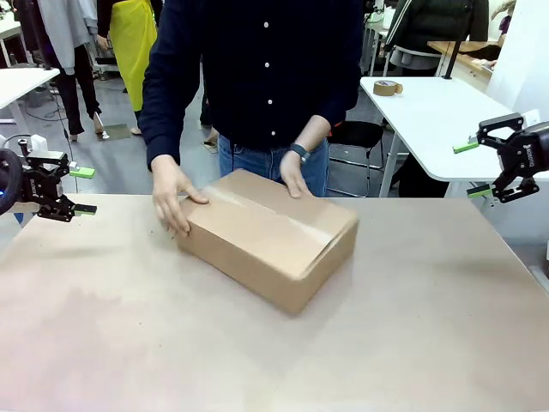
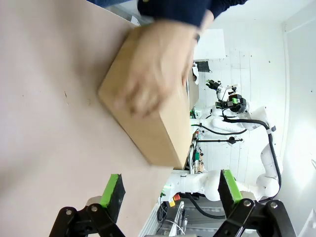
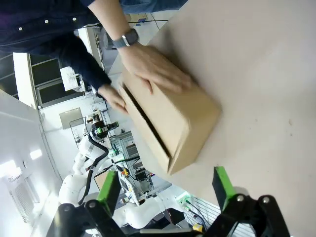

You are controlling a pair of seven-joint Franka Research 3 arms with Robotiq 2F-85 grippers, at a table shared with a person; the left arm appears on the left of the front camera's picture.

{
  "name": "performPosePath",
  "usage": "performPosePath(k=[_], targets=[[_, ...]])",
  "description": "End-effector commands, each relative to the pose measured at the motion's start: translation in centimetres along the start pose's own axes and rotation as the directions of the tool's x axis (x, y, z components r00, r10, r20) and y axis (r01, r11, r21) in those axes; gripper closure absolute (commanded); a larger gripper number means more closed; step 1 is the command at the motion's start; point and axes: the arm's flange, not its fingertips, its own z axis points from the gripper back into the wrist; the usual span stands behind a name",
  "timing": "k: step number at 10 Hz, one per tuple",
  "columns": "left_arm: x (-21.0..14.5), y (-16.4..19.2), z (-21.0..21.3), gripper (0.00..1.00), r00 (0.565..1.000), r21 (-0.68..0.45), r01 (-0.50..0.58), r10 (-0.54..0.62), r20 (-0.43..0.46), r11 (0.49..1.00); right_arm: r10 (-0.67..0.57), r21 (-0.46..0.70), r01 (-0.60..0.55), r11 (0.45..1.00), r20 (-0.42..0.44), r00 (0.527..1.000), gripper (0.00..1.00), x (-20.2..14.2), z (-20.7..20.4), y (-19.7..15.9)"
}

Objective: Pack the gift set into the box.
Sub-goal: Press and hold the closed box until the human finishes sealing it.

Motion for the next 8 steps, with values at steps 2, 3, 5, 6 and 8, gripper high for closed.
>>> performPosePath(k=[2,3,5,6,8], targets=[[-0.32,-0.23,-0.07,0.0,1.0,0.004,0.004,-0.004,0.002,1.0,0.016,0.021,-0.016,1.0,-0.005,1.0,0.0,-0.01,0.15,-0.16],[-0.32,-0.23,-0.07,0.0,1.0,0.004,0.004,-0.004,0.002,1.0,0.016,0.021,-0.016,1.0,-0.005,1.0,0.0,-0.01,0.15,-0.16],[-0.32,-0.23,-0.07,0.0,1.0,0.004,0.004,-0.004,0.002,1.0,0.016,0.021,-0.016,1.0,-0.005,1.0,0.0,-0.01,0.15,-0.16],[-0.32,-0.23,-0.07,0.0,1.0,0.004,0.004,-0.004,0.002,1.0,0.016,0.021,-0.016,1.0,-0.005,1.0,0.0,-0.01,0.15,-0.16],[0.0,0.0,0.0,0.0,1.0,0.0,0.0,0.0,0.0,1.0,0.016,0.021,-0.016,1.0,-0.005,1.0,0.0,-0.01,0.15,-0.16]])
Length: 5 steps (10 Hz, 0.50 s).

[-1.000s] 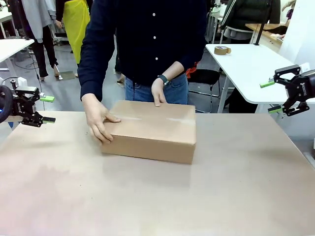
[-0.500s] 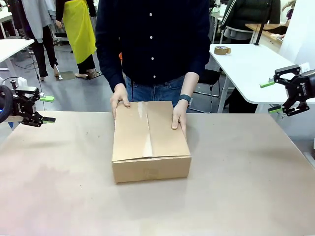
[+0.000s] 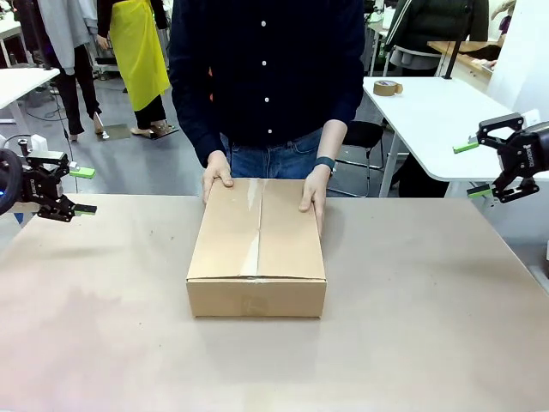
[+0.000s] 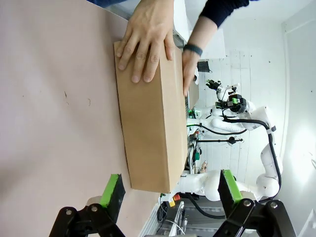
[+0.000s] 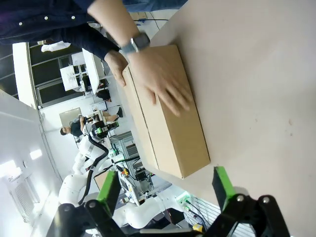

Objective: Pack the gift set into the box.
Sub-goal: Press and hold the closed box until the human finishes sealing it.

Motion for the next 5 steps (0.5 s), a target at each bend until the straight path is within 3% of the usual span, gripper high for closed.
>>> performPosePath(k=[1,2,4,5], targets=[[1.6,-1.8,-3.0,0.0,0.985,-0.028,0.123,-0.125,-0.117,0.992,0.0,0.0,0.0,1.0,0.0,1.0,0.0,0.0,0.0,0.0],[2.3,-5.0,-7.1,0.0,0.946,-0.033,0.28,-0.281,-0.161,0.96,0.181,-0.031,-0.182,0.983,-0.042,0.983,0.0,-0.6,-5.5,3.8],[0.7,-9.9,-14.8,0.0,0.859,-0.028,0.492,-0.49,-0.146,0.87,0.475,0.022,-0.476,0.879,-0.132,0.87,0.0,-3.0,-15.5,9.2],[-0.2,-10.5,-17.6,0.0,0.827,0.008,0.544,-0.534,-0.175,0.839,0.562,0.108,-0.552,0.827,-0.172,0.809,0.0,-4.8,-19.3,10.4]])
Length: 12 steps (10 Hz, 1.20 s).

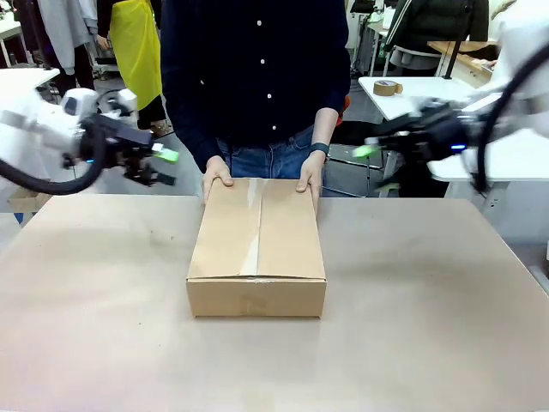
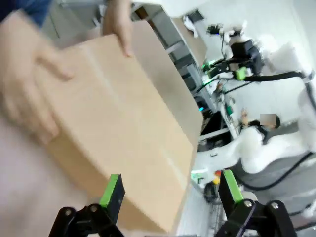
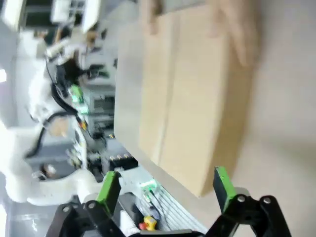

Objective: Pack the gift set into the box.
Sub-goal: Press and hold the closed box until the human finishes sealing it.

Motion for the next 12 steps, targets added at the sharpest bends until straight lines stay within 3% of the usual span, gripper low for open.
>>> performPosePath(k=[1,2,3,4,5,6,7,8,9,10,11,12], targets=[[-1.6,1.6,-1.5,0.0,0.997,0.056,0.059,-0.062,0.037,0.997,0.223,0.111,-0.233,0.966,0.089,0.971,0.0,0.6,-4.6,0.0],[-2.4,3.8,3.2,0.0,0.997,0.007,-0.049,0.048,0.056,0.999,0.189,-0.084,-0.177,0.981,0.177,0.966,0.0,0.3,-0.2,-2.2],[0.4,-0.8,-2.5,0.0,0.999,0.032,0.051,-0.051,-0.01,0.998,0.123,0.024,-0.123,0.992,0.001,0.992,0.0,-0.2,-4.2,2.4],[0.4,-0.8,-2.5,0.0,0.999,0.032,0.051,-0.051,-0.01,0.998,0.123,0.024,-0.123,0.992,0.001,0.992,0.0,-0.2,-4.2,2.4],[0.4,-0.8,-2.5,0.0,0.999,0.032,0.051,-0.051,-0.01,0.998,0.179,-0.019,-0.179,0.984,0.052,0.982,0.0,0.3,-4.2,1.5],[-0.4,0.7,-1.6,0.0,1.0,0.04,0.031,-0.031,0.001,0.999,0.418,-0.007,-0.429,0.903,0.243,0.875,0.0,2.5,-6.7,1.9],[0.4,0.4,-2.4,0.0,0.943,-0.057,0.331,-0.328,0.065,0.942,0.548,0.097,-0.615,0.783,0.36,0.755,0.0,3.2,-8.3,2.0],[1.2,0.8,-2.3,0.0,0.872,0.001,0.462,-0.454,0.184,0.887,0.602,0.058,-0.711,0.7,0.488,0.632,0.0,3.4,-8.8,1.7],[1.4,0.7,-2.4,0.0,0.792,-0.014,0.575,-0.552,0.26,0.818,0.631,0.095,-0.796,0.598,0.556,0.541,0.0,3.1,-9.4,2.0],[1.3,0.3,-2.5,0.0,0.687,0.002,0.681,-0.64,0.345,0.732,0.64,0.134,-0.825,0.549,0.568,0.518,0.0,3.1,-9.8,2.6],[1.0,-0.2,-2.1,0.0,0.618,0.029,0.72,-0.659,0.429,0.694,0.672,0.134,-0.814,0.566,0.498,0.549,0.0,3.2,-10.2,2.8],[0.4,-0.2,-1.7,0.0,0.585,0.061,0.727,-0.664,0.465,0.684,0.727,0.075,-0.812,0.578,0.404,0.555,0.0,2.7,-10.4,2.7]])
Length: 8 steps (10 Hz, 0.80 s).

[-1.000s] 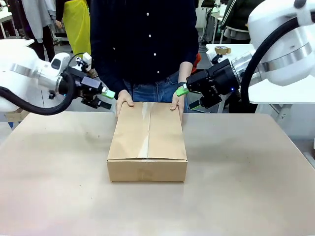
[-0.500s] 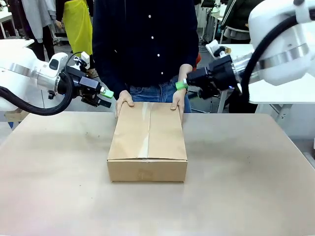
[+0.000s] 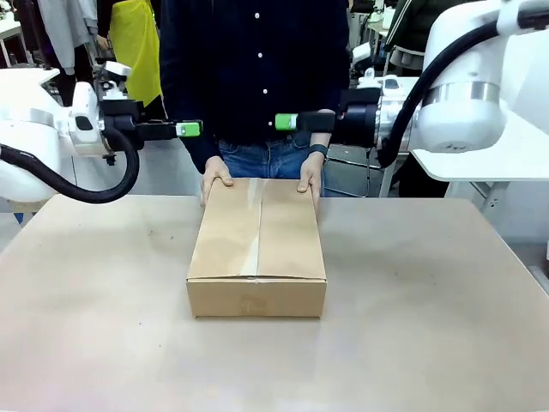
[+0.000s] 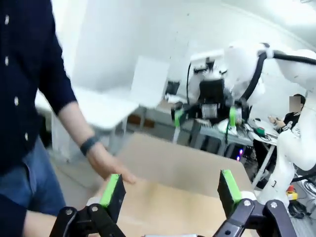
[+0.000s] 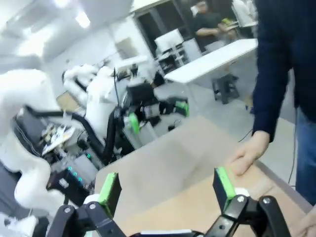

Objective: Pack the gift set into the box.
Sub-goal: Press and hold the closed box until the human finishes sealing it.

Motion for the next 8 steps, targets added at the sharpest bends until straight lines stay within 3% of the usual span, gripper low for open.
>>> performPosePath(k=[1,2,3,4,5,6,7,8], targets=[[-2.1,-1.0,1.9,0.0,0.997,-0.027,0.025,-0.023,0.075,0.999,0.013,-0.045,-0.02,0.999,-0.161,0.987,0.0,-2.6,1.7,-0.1],[0.0,0.0,0.0,0.0,1.0,0.0,0.0,0.0,0.0,1.0,0.0,0.0,0.0,1.0,0.0,1.0,0.0,0.0,0.0,0.0],[0.0,0.0,0.0,0.0,1.0,0.0,0.0,0.0,0.0,1.0,0.0,0.0,0.0,1.0,0.0,1.0,0.0,0.0,0.0,0.0],[-0.9,-0.3,0.9,0.0,0.998,-0.008,0.033,-0.032,0.05,0.999,0.014,0.01,-0.014,1.0,-0.081,0.997,0.0,-2.1,0.3,-0.2],[-2.4,-1.2,-1.5,0.0,0.976,-0.142,0.205,-0.213,-0.046,0.968,0.184,0.083,-0.168,0.982,-0.243,0.953,0.0,-2.3,-1.3,0.2],[-3.9,-0.6,-3.1,0.0,0.944,-0.096,0.315,-0.322,-0.072,0.944,0.337,0.097,-0.323,0.941,-0.31,0.889,0.0,-2.9,-2.4,-0.9],[-5.1,-0.2,-3.9,0.0,0.936,-0.114,0.338,-0.346,-0.06,0.934,0.464,0.191,-0.425,0.885,-0.276,0.842,0.0,-4.0,-3.0,-2.3],[-6.2,0.0,-4.5,0.0,0.912,-0.154,0.389,-0.403,-0.072,0.908,0.53,0.212,-0.491,0.845,-0.22,0.819,0.0,-5.6,-3.4,-3.5]])
